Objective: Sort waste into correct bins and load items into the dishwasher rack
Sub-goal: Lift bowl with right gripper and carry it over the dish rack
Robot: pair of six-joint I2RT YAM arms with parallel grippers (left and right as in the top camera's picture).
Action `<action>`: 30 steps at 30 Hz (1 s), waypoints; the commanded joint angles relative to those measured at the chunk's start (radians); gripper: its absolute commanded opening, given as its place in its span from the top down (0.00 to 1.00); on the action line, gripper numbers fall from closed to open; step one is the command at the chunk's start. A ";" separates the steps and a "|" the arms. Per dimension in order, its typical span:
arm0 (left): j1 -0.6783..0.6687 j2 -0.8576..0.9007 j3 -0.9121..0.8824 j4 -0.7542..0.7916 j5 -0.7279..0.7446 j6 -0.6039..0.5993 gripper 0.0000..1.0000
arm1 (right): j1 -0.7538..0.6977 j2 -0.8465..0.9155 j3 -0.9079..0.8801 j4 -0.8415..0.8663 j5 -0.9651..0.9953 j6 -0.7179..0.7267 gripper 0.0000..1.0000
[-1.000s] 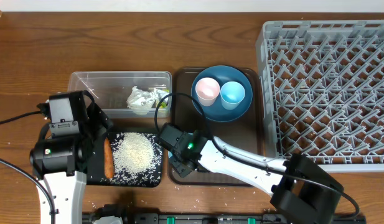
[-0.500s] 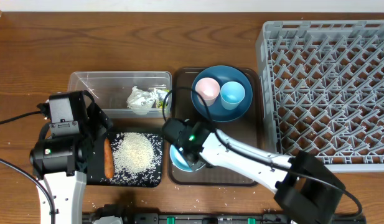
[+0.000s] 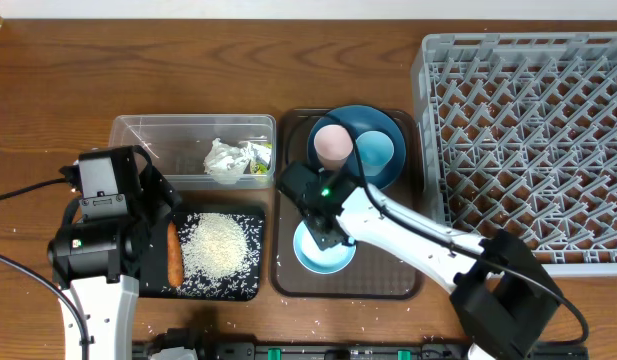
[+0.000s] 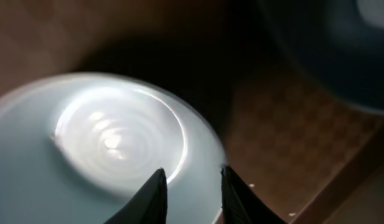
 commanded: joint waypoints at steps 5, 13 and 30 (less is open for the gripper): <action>0.004 0.003 0.008 -0.002 -0.001 0.013 0.03 | 0.054 -0.056 0.135 -0.046 -0.268 -0.077 0.67; 0.004 0.003 0.008 -0.002 -0.001 0.014 0.03 | 0.162 -0.046 0.072 -0.032 -0.251 -0.077 0.65; 0.004 0.003 0.008 -0.002 -0.001 0.014 0.03 | 0.207 -0.045 -0.115 0.142 -0.133 -0.021 0.67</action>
